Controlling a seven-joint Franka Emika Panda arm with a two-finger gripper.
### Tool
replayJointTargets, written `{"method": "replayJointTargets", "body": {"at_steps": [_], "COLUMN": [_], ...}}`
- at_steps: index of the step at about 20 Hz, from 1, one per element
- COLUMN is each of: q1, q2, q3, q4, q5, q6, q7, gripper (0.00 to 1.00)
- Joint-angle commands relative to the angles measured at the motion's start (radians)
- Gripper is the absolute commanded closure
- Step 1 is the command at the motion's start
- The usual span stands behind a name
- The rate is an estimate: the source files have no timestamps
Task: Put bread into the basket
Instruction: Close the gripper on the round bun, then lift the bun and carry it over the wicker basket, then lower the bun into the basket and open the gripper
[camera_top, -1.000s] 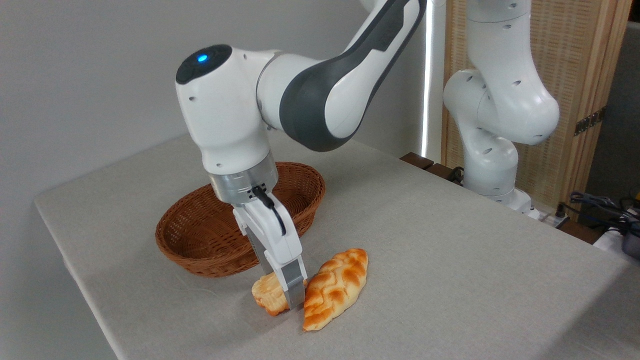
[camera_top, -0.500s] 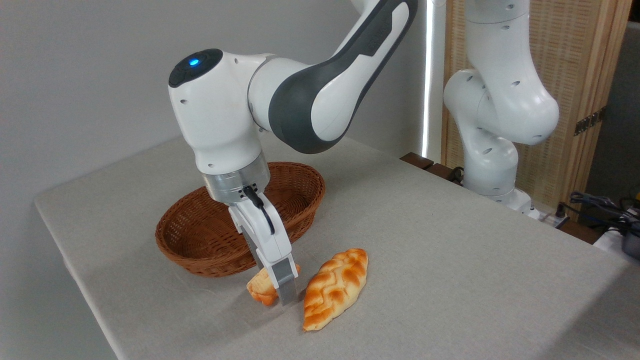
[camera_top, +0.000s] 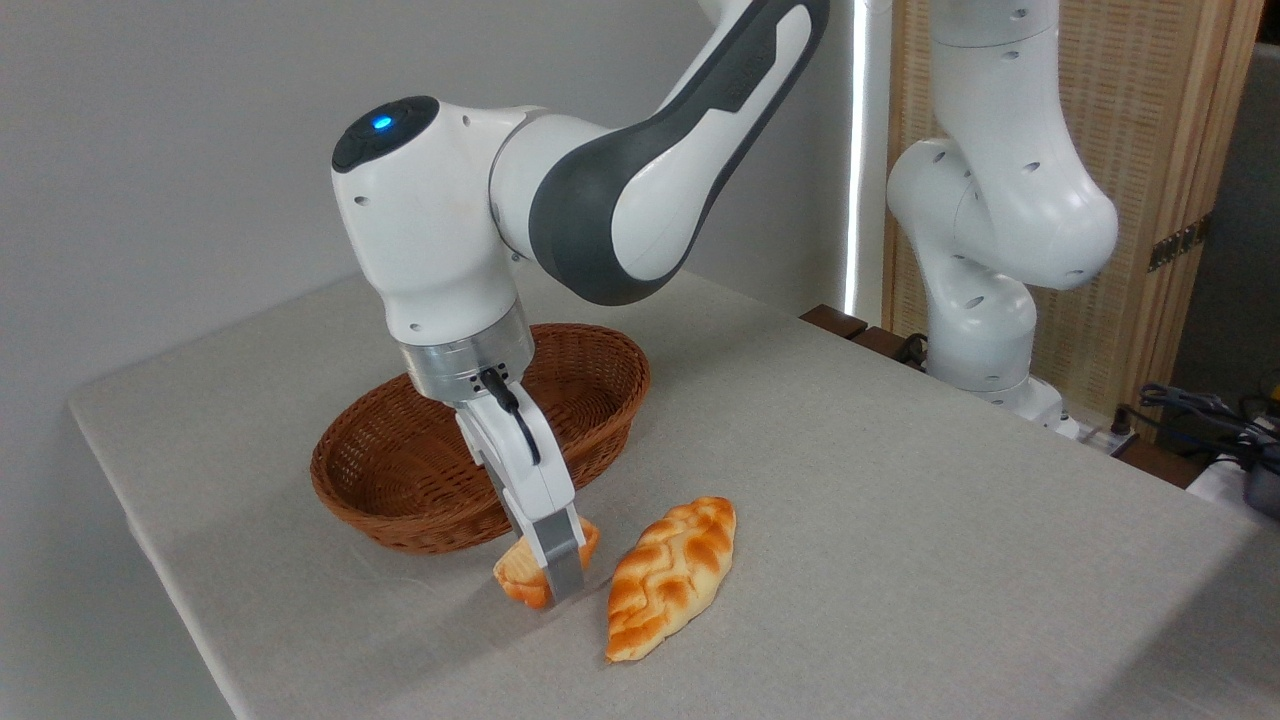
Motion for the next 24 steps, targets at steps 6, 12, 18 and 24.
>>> {"method": "replayJointTargets", "body": {"at_steps": [6,12,18,24], "q1": [0.001,0.001,0.001,0.001], "q2": [-0.004,-0.065,-0.078,-0.068], "q3": [0.0,0.0,-0.098,-0.194], "q4": [0.01,0.051,0.094,0.094], "q5": [0.013,-0.002,-0.053,-0.084], "q6": [0.012,0.011,0.012,0.012], "q7": [0.013,0.001,-0.16,-0.237], "gripper": [0.55,0.52,0.45,0.23]}}
